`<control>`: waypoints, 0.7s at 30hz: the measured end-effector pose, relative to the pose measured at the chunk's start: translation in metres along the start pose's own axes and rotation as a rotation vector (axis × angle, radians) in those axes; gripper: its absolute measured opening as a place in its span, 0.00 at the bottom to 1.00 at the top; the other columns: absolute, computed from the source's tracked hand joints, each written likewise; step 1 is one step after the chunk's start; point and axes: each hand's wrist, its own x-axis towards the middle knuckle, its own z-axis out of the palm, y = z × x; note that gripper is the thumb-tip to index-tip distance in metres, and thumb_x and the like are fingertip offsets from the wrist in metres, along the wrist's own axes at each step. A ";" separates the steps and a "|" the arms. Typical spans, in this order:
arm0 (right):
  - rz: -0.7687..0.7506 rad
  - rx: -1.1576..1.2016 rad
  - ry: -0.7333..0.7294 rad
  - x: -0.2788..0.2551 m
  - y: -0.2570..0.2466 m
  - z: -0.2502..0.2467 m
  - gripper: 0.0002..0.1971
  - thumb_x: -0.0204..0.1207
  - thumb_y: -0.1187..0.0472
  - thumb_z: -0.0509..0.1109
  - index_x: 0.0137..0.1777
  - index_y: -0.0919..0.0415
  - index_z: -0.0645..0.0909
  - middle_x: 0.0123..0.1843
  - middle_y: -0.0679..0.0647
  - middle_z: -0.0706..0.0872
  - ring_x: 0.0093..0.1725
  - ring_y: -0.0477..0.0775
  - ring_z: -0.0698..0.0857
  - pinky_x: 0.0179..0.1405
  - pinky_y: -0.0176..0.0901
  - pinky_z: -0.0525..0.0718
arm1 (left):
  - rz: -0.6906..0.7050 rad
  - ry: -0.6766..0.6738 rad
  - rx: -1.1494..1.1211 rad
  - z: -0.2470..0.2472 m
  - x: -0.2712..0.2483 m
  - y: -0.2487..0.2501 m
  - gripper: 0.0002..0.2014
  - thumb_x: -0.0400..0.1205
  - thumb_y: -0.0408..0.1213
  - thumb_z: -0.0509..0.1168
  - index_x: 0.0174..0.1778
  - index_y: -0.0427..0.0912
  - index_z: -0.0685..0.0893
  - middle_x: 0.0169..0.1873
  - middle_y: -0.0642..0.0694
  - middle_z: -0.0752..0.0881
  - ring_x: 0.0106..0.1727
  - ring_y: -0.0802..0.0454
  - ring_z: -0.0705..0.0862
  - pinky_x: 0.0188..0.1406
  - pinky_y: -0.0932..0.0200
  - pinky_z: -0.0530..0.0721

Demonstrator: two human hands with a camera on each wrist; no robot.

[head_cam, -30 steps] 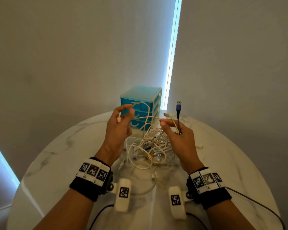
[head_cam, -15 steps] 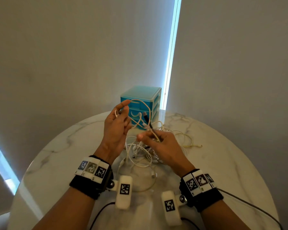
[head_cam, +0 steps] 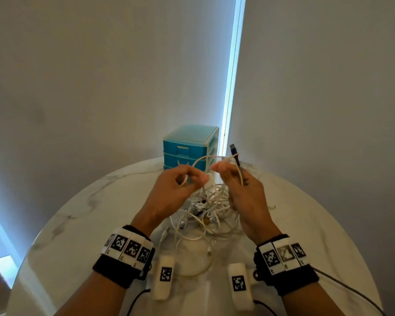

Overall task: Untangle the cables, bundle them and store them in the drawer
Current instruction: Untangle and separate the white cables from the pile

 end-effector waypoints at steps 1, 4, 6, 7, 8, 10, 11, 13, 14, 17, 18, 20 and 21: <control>0.039 -0.037 -0.031 0.000 0.007 0.000 0.15 0.81 0.46 0.78 0.59 0.55 0.94 0.34 0.35 0.90 0.29 0.32 0.83 0.29 0.24 0.77 | -0.008 0.079 -0.087 -0.003 0.001 -0.001 0.07 0.83 0.50 0.77 0.52 0.54 0.94 0.46 0.57 0.94 0.45 0.48 0.88 0.52 0.52 0.89; 0.147 -0.192 -0.127 -0.002 0.023 -0.004 0.10 0.82 0.52 0.82 0.53 0.59 0.96 0.34 0.41 0.92 0.32 0.35 0.87 0.34 0.27 0.80 | -0.074 0.337 -0.365 -0.010 0.004 -0.006 0.09 0.84 0.48 0.77 0.54 0.48 0.93 0.43 0.55 0.93 0.35 0.61 0.84 0.35 0.65 0.82; 0.161 -0.222 -0.079 0.001 0.025 -0.012 0.06 0.79 0.57 0.85 0.50 0.59 0.97 0.39 0.45 0.96 0.39 0.39 0.92 0.41 0.31 0.85 | -0.128 0.429 -0.472 -0.011 0.006 -0.011 0.11 0.85 0.48 0.76 0.56 0.46 0.93 0.38 0.57 0.89 0.27 0.63 0.75 0.26 0.66 0.72; 0.149 -0.215 -0.050 0.003 0.024 -0.014 0.05 0.77 0.59 0.86 0.50 0.58 0.97 0.43 0.47 0.97 0.44 0.43 0.94 0.47 0.35 0.88 | -0.144 0.443 -0.498 -0.010 0.007 -0.012 0.11 0.86 0.49 0.75 0.57 0.46 0.92 0.39 0.55 0.90 0.26 0.61 0.71 0.24 0.65 0.70; 0.129 -0.210 -0.030 0.004 0.023 -0.014 0.06 0.75 0.61 0.87 0.51 0.56 0.97 0.47 0.48 0.98 0.50 0.45 0.96 0.54 0.41 0.90 | -0.150 0.441 -0.502 -0.008 0.007 -0.014 0.11 0.87 0.49 0.73 0.59 0.47 0.92 0.43 0.51 0.93 0.25 0.58 0.67 0.22 0.65 0.68; 0.100 -0.185 -0.050 0.004 0.018 -0.008 0.09 0.74 0.60 0.88 0.54 0.53 0.97 0.53 0.47 0.98 0.57 0.46 0.95 0.62 0.46 0.90 | -0.152 0.407 -0.496 -0.004 0.007 -0.014 0.12 0.89 0.50 0.71 0.62 0.48 0.91 0.51 0.45 0.95 0.24 0.55 0.63 0.21 0.64 0.66; 0.097 -0.174 -0.080 0.002 0.015 -0.003 0.11 0.74 0.59 0.88 0.55 0.53 0.97 0.54 0.45 0.97 0.58 0.46 0.95 0.64 0.46 0.90 | -0.150 0.386 -0.507 -0.003 0.006 -0.012 0.13 0.89 0.50 0.70 0.63 0.48 0.90 0.53 0.44 0.95 0.23 0.55 0.62 0.21 0.63 0.65; 0.067 -0.227 -0.124 -0.002 0.013 0.005 0.11 0.75 0.58 0.88 0.56 0.51 0.97 0.54 0.42 0.97 0.57 0.42 0.95 0.66 0.46 0.91 | -0.132 0.335 -0.541 -0.002 0.006 -0.007 0.14 0.89 0.50 0.70 0.65 0.47 0.90 0.54 0.43 0.95 0.24 0.54 0.61 0.21 0.62 0.63; 0.044 -0.281 -0.124 -0.003 0.014 0.007 0.09 0.75 0.57 0.88 0.55 0.50 0.97 0.52 0.41 0.97 0.56 0.40 0.94 0.66 0.47 0.90 | -0.121 0.312 -0.540 -0.002 0.005 -0.004 0.14 0.89 0.50 0.70 0.65 0.47 0.90 0.55 0.43 0.94 0.25 0.54 0.61 0.22 0.61 0.63; 0.010 -0.329 -0.048 -0.003 0.016 0.007 0.05 0.75 0.55 0.87 0.50 0.46 0.97 0.49 0.41 0.97 0.54 0.40 0.94 0.66 0.55 0.91 | -0.076 0.255 -0.472 -0.001 0.002 0.005 0.13 0.90 0.50 0.69 0.67 0.50 0.89 0.56 0.44 0.95 0.26 0.54 0.63 0.23 0.61 0.66; -0.007 -0.310 -0.003 -0.002 0.016 0.005 0.06 0.75 0.53 0.87 0.51 0.45 0.97 0.50 0.42 0.97 0.55 0.42 0.94 0.65 0.57 0.91 | -0.063 0.233 -0.439 0.000 0.000 0.009 0.12 0.90 0.49 0.69 0.68 0.52 0.88 0.56 0.45 0.95 0.25 0.55 0.67 0.23 0.63 0.69; -0.057 -0.271 0.085 0.001 0.011 0.003 0.10 0.74 0.50 0.87 0.54 0.44 0.97 0.53 0.44 0.97 0.56 0.42 0.94 0.63 0.53 0.91 | -0.073 0.142 -0.360 0.003 -0.001 0.012 0.16 0.89 0.46 0.71 0.73 0.55 0.85 0.55 0.49 0.96 0.31 0.63 0.83 0.31 0.70 0.81; -0.069 -0.238 0.110 0.002 0.008 0.001 0.11 0.75 0.49 0.87 0.56 0.45 0.97 0.53 0.44 0.97 0.56 0.41 0.94 0.62 0.48 0.91 | -0.108 0.079 -0.321 0.005 -0.001 0.011 0.19 0.87 0.47 0.73 0.74 0.57 0.82 0.55 0.52 0.96 0.41 0.65 0.90 0.43 0.68 0.88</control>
